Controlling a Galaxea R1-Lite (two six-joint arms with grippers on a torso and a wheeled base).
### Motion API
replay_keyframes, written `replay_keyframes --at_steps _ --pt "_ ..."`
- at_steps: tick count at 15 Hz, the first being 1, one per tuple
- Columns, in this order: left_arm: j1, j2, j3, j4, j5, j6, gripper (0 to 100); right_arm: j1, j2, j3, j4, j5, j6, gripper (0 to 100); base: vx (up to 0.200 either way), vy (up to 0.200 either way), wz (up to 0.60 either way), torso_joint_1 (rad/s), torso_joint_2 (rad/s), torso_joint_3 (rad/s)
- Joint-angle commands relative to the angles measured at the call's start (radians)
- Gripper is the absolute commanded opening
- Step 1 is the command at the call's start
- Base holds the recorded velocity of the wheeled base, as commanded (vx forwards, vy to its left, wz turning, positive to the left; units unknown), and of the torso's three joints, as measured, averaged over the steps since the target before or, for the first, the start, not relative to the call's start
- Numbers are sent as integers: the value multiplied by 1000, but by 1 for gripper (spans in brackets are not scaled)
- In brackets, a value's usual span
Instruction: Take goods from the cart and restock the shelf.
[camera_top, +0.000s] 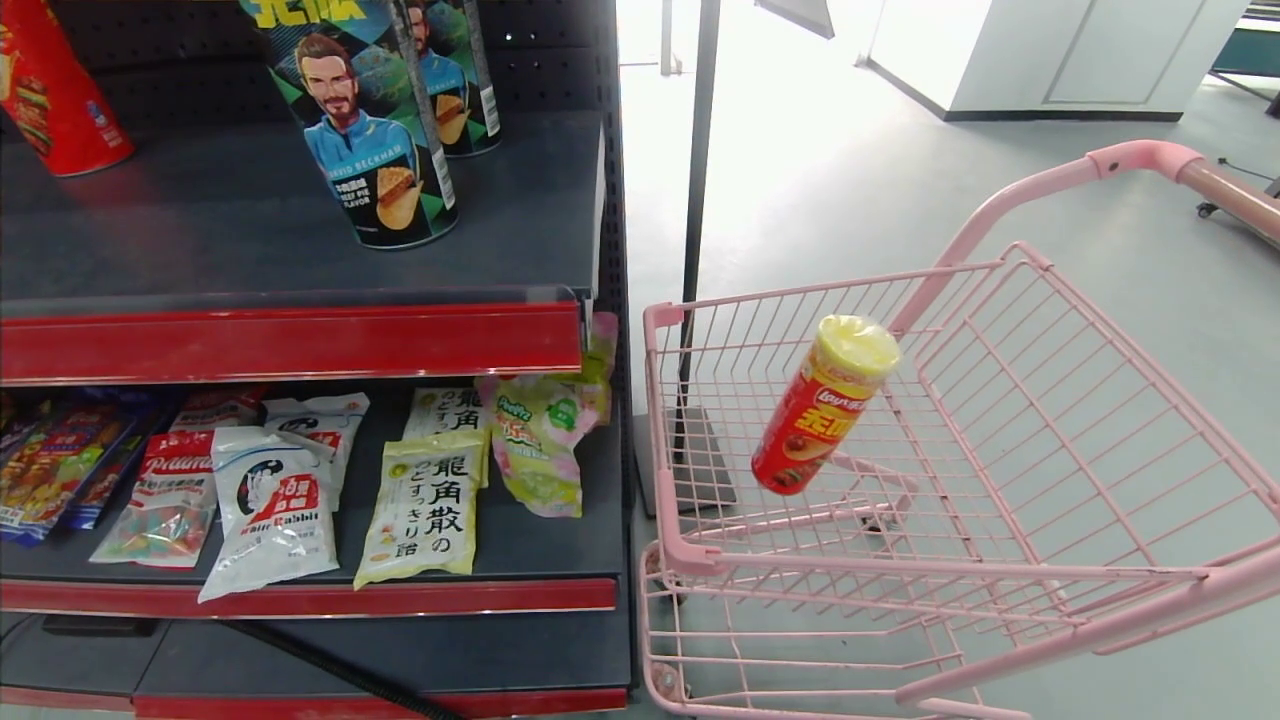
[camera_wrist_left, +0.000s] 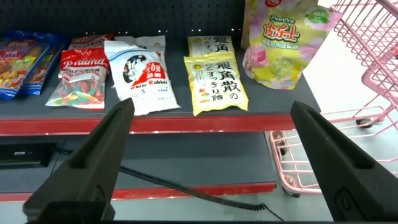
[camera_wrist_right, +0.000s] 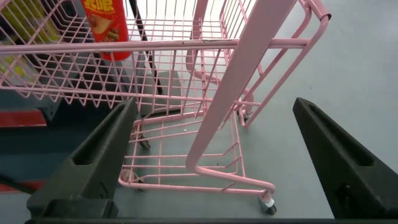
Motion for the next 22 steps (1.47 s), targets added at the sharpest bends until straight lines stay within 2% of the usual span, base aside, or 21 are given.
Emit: replay_keyframes --at_steps 1,22 --pt "1 2 0 0 0 0 100 0 0 0 -1 0 0 100 0 0 0 0 0 0" --pt "1 2 0 0 0 0 100 0 0 0 -1 2 0 100 0 0 0 0 0 0"
